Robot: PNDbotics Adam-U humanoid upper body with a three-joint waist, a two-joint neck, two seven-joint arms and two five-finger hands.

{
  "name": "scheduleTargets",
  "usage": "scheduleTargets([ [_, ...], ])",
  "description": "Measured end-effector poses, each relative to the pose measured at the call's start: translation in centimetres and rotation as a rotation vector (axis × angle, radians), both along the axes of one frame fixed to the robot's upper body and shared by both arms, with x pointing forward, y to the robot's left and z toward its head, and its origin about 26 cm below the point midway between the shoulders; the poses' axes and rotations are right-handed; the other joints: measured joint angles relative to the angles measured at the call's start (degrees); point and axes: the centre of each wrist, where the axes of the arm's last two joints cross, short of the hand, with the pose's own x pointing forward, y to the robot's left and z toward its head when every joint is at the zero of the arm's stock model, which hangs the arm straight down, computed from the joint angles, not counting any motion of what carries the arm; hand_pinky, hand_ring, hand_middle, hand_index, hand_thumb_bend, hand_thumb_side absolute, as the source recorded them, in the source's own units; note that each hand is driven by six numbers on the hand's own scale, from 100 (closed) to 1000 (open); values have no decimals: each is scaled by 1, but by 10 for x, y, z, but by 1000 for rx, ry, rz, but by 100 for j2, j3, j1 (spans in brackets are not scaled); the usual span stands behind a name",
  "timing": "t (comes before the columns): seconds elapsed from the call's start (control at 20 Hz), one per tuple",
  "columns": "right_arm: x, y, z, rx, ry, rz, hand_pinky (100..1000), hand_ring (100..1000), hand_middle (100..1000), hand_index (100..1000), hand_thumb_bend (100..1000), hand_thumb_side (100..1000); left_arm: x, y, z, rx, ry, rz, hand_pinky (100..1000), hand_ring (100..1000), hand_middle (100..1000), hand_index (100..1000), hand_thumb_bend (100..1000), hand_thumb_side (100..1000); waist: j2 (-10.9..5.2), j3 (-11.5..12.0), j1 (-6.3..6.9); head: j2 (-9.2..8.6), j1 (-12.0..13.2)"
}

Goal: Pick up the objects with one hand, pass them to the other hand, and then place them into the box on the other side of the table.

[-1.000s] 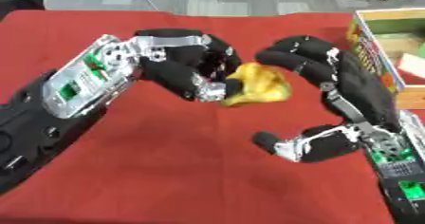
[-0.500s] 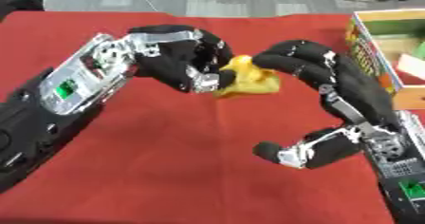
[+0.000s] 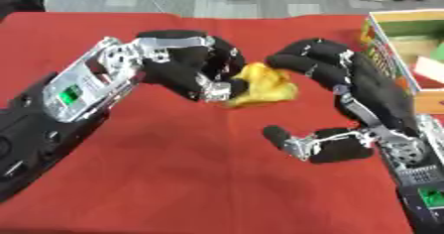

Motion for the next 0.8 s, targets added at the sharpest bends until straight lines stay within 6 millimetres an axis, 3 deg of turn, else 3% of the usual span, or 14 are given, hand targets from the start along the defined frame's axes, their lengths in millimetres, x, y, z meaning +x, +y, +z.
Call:
scheduleTargets([
  [0.35, 0, 0, 0, 7, -14, -20, 751, 673, 648, 837, 220, 261, -8, -7, 5, 20, -2, -56, 644, 510, 497, 660, 144, 263, -2, 0, 0, 1, -17],
  [0.55, -1, 1, -1, 29, -20, -29, 732, 627, 574, 727, 100, 171, -10, -7, 7, 26, -3, -63, 644, 510, 497, 661, 145, 263, -6, 0, 0, 2, -17],
  [0.8, -1, 2, -1, 76, -24, -34, 710, 586, 482, 573, 100, 179, -10, -7, 8, 28, -6, -66, 645, 512, 499, 664, 147, 263, -7, 0, 0, 3, -17],
])
